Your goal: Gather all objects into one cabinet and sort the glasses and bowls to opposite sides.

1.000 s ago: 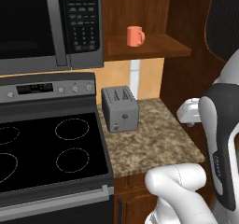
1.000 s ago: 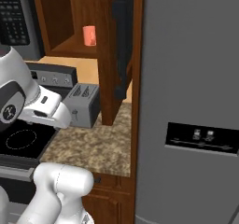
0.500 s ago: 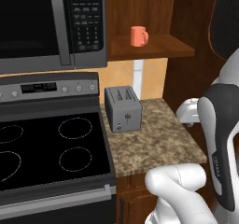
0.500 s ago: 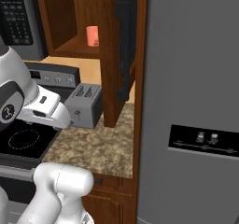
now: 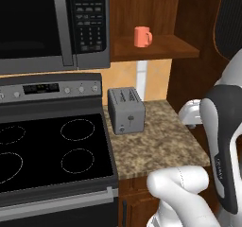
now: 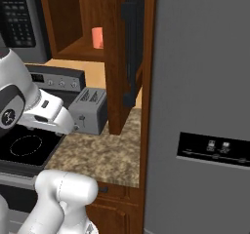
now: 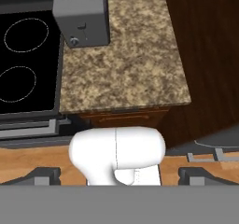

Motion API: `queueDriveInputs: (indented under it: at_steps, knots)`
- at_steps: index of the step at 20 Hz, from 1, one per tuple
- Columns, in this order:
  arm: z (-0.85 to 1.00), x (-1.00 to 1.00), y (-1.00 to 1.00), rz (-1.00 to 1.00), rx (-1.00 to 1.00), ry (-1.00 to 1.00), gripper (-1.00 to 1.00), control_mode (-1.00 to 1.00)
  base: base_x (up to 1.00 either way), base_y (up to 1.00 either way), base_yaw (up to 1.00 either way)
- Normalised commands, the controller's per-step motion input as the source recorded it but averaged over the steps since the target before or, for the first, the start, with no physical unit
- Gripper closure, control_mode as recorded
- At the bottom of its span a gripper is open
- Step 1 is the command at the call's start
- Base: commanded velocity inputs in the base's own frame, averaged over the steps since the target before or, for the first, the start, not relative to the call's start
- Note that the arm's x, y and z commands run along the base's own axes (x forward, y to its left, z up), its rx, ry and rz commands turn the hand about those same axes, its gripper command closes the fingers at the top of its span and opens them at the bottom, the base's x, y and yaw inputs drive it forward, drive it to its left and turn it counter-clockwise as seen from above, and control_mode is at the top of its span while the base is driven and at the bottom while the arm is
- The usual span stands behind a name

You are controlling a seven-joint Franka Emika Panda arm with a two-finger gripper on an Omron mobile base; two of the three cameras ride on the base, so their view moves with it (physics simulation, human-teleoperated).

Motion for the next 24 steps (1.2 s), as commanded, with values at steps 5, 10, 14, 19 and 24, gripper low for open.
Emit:
queueDriveInputs:
  at_steps: [5,10,14,19,24]
  knots:
    - [0.12,-0.14,0.15,0.03,0.0,-0.19,-1.0,-1.0,0.0,0.0,0.0]
    - [0.51,0.01,0.0,0.0,0.0,-0.23,-1.0,-1.0,0.0,0.0,0.0]
    - [0.77,0.21,-0.06,0.0,0.0,0.0,-1.0,-1.0,0.0,0.0,0.0]
    - [0.76,0.23,0.01,0.08,0.0,-0.12,-1.0,-1.0,0.0,0.0,0.0]
    - [0.18,0.14,0.05,0.18,0.0,-0.25,-1.0,-1.0,0.0,0.0,0.0]
